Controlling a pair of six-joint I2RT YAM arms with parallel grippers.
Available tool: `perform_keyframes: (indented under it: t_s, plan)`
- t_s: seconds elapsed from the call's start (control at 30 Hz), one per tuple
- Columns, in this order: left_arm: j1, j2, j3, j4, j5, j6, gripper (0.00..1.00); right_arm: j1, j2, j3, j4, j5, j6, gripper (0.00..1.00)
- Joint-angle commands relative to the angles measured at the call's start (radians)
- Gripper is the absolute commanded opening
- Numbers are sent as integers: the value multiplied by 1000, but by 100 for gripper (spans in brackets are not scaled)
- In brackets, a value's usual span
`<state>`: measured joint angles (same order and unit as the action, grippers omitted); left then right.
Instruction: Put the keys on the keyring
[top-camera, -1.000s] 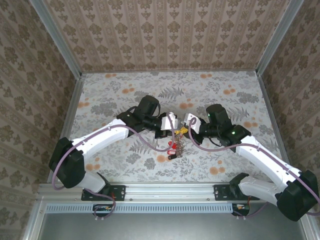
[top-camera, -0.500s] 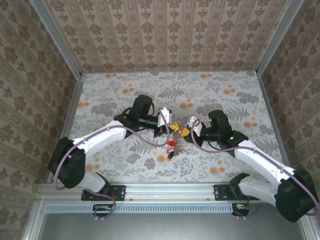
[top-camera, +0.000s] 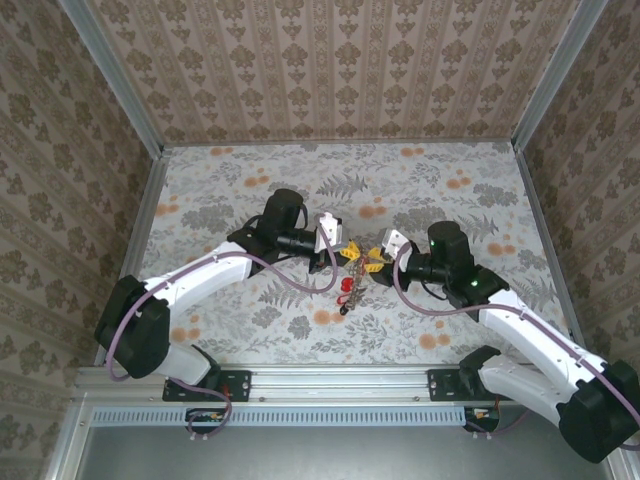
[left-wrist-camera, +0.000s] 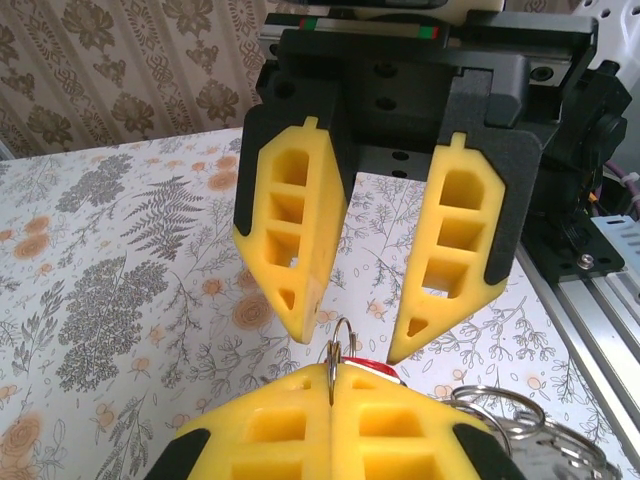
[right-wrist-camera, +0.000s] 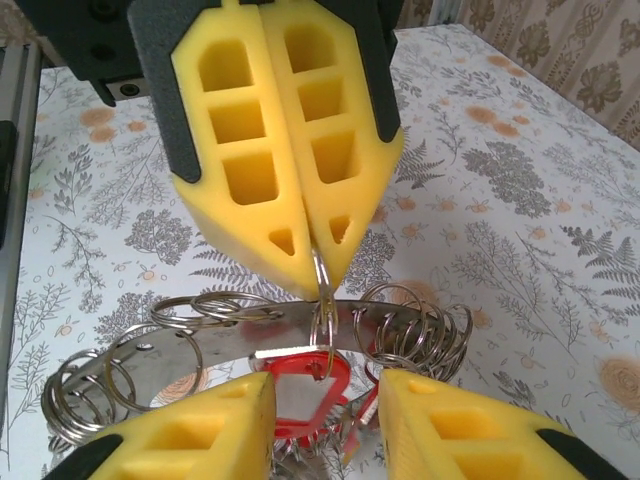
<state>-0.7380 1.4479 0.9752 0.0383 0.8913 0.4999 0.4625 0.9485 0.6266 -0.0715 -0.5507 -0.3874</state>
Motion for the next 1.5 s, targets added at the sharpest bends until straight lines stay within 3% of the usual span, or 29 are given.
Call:
perform_keyframes:
  t_s: [0.0,0.37,0.67,0.8,1.1,1.27,1.47]
  plan:
    - [7,-44,-1,35,40,-4,0,-5,-10,26,6,-32,31,36]
    - [7,-54,2,12,35,8,0,-7,33,39,100,-33,97,27]
    - [5,-60,-4,28,18,2,0,-11,45,35,60,-15,105,0]
    - [6,-64,-25,97,7,-27,0,-14,91,28,39,-10,164,0]
    - [-7,-77,-90,230,-59,-32,0,-60,194,58,24,-169,277,0]
    - [-8,-72,-111,277,-71,-47,0,-78,253,97,-23,-176,322,6]
    - [-8,-67,-110,273,-63,-44,0,-79,252,118,-43,-136,317,22]
